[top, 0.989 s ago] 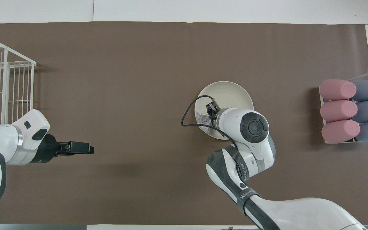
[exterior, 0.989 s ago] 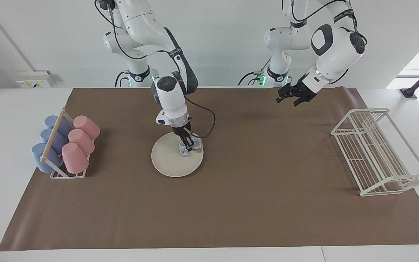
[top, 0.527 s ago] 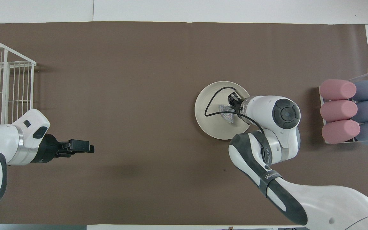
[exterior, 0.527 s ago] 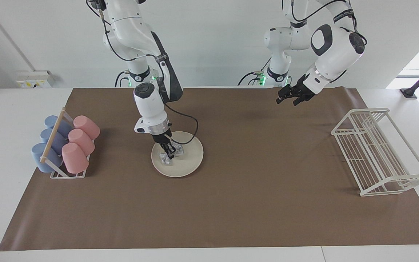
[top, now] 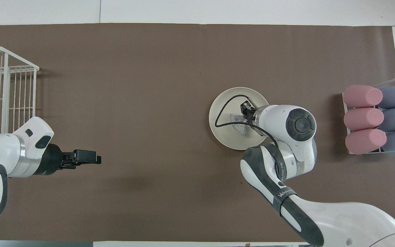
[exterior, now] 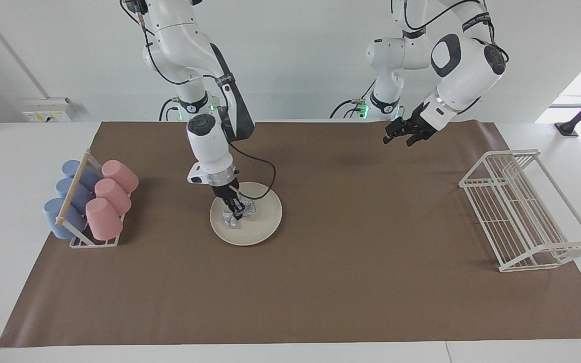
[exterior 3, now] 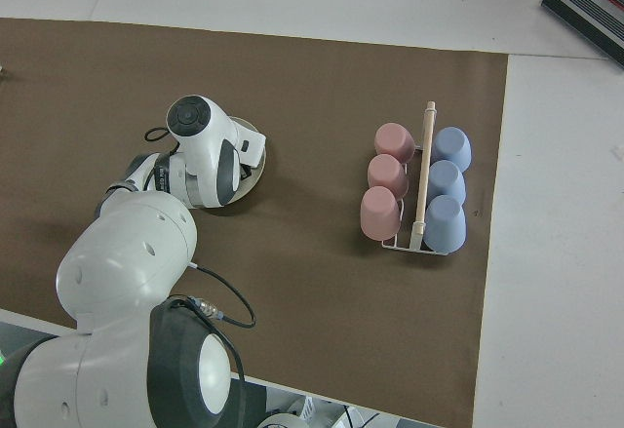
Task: Wipe plate with sponge
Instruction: 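Rub the scrubber across the plate surface with the right gripper, then bring the scrubber to the left gripper and grasp it with the left gripper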
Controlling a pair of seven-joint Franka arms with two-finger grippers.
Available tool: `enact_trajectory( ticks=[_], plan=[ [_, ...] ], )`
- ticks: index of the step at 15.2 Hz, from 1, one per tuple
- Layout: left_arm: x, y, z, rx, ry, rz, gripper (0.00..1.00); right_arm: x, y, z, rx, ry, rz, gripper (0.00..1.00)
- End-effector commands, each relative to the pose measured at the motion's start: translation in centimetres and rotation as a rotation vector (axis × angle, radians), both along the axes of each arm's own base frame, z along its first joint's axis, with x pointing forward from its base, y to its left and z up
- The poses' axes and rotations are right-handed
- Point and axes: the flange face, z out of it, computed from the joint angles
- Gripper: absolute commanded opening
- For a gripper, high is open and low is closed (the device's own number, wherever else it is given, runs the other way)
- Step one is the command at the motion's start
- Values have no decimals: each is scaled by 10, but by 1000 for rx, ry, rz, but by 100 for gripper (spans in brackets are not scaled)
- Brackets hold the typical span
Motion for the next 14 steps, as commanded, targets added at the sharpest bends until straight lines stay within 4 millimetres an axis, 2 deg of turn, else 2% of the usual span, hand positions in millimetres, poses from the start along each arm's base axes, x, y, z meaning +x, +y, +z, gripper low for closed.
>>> enact_trajectory(
  ticks=[1, 4, 6, 8, 12, 13, 14],
  plan=[
    [5, 0, 1, 25, -8, 10, 100, -26, 33, -36, 8, 66, -73, 0],
    [5, 1, 1, 24, -8, 11, 100, -26, 38, -34, 11, 67, -75, 0],
    [5, 1, 1, 24, -8, 11, 100, -22, 42, -22, 18, 68, -88, 0],
    [5, 0, 2, 23, -9, 11, 100, -16, 50, 25, 19, 110, -90, 0],
    [6, -4, 3, 25, -23, 8, 100, -16, 63, 154, 23, 198, -158, 0],
    [10, -1, 4, -3, -36, 37, 100, -18, 63, 180, 22, 209, -160, 0],
    [11, -7, 5, -75, -26, 73, 100, -22, 65, 210, 30, 208, -175, 0]
  ],
)
